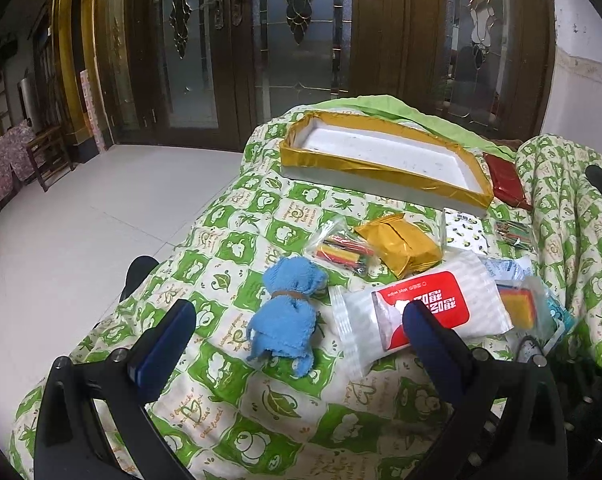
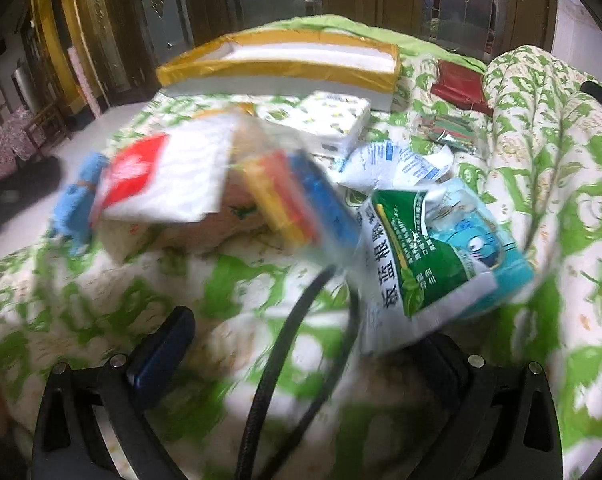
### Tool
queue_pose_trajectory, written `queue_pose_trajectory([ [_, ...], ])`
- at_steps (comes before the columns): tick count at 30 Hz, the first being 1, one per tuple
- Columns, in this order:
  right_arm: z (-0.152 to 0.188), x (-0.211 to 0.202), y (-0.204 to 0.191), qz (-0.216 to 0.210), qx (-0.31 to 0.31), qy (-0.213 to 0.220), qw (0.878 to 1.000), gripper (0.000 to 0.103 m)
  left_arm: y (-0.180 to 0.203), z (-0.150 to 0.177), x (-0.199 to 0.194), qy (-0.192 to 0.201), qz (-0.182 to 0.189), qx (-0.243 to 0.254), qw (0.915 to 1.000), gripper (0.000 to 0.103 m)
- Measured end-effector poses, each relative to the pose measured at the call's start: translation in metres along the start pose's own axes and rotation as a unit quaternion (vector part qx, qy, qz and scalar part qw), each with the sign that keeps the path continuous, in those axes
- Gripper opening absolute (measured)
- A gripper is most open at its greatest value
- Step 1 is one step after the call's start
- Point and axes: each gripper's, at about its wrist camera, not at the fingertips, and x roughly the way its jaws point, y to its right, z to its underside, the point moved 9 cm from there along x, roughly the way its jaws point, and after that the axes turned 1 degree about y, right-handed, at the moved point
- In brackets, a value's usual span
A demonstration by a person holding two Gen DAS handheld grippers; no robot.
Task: Organize soft objects
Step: 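Set the white foam tray down on the bed by hand, then move the left gripper to the blue towel doll and grasp it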
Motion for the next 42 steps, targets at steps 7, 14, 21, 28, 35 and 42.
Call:
queue_pose_trajectory([
  [7,-0.018,-0.045,0.003,-0.001,-0.006,0.059,0.998,0.102,-0.001,0.002,0.002,-0.004,-0.003,0.003,1.0,0.103],
  [14,-0.04,-0.063,0.02,0.015,0.012,0.106,0.994,0.102,0.0,0.004,0.002,-0.007,-0.008,0.008,0.9999,0.103],
  [21,-0.042,-0.067,0.027,0.016,0.024,0.109,0.994,0.102,0.0,0.005,0.002,-0.008,-0.01,0.011,0.9999,0.103],
  [28,-0.04,-0.063,0.025,0.021,0.017,0.104,0.994,0.102,0.0,0.005,0.002,-0.008,-0.009,0.011,0.9999,0.103],
  [35,-0.038,-0.06,0.03,0.028,0.021,0.098,0.995,0.102,0.0,0.004,0.002,-0.008,-0.01,0.011,0.9999,0.103],
  [42,-0.038,-0.061,0.03,0.027,0.022,0.098,0.995,0.102,0.0,0.004,0.002,-0.007,-0.011,0.012,0.9998,0.103],
])
